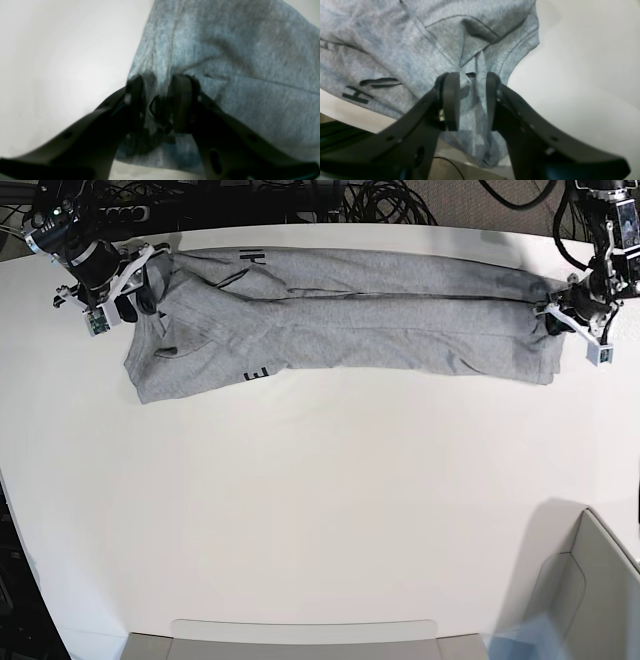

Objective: Fold the T-shirt properly
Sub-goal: 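Lower the folded hem onto the shirt and release both grippers, then move the left gripper inward and grasp the strip's end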

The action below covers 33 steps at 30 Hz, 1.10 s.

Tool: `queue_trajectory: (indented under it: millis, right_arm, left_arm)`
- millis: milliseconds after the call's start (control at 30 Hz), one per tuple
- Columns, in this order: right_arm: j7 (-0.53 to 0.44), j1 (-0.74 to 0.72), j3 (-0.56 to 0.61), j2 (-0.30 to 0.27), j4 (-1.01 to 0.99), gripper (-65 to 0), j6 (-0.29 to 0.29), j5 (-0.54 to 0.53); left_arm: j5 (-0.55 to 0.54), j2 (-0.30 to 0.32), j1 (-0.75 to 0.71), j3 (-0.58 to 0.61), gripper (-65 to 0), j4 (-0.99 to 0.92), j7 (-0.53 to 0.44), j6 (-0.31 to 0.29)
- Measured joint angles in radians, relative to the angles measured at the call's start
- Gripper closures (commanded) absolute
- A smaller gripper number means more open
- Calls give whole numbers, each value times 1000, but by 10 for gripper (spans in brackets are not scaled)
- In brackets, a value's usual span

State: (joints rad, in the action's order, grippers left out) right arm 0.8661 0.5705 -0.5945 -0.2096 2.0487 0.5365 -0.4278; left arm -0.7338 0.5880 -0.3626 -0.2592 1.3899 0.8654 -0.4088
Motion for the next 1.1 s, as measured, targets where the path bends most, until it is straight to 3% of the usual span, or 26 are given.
queue_trajectory:
  millis: [100, 267, 500, 667, 767, 1100]
  right_arm:
    - [0, 0, 0, 0, 0, -181, 0, 0]
    - [0, 1, -2, 0, 0, -181, 0, 0]
    - [0, 0, -3, 5, 0, -181, 0, 0]
    - [0, 0, -3, 6, 0, -181, 0, 0]
    - [-2, 0, -3, 11, 0, -181, 0, 0]
    - [0, -5, -3, 59, 0, -181, 0, 1]
  left_arm:
    - [-31, 2, 24, 2, 0, -53, 6, -124]
    - [-75, 4, 112, -1, 0, -169, 20, -158]
    - [-69, -39, 158, -200, 0, -190, 48, -163]
    - [-13, -35, 186, -311, 0, -196, 97, -150]
    - [4, -34, 191, -351, 0, -197, 149, -233]
    - [-5, -52, 185, -437, 0, 105, 290, -269]
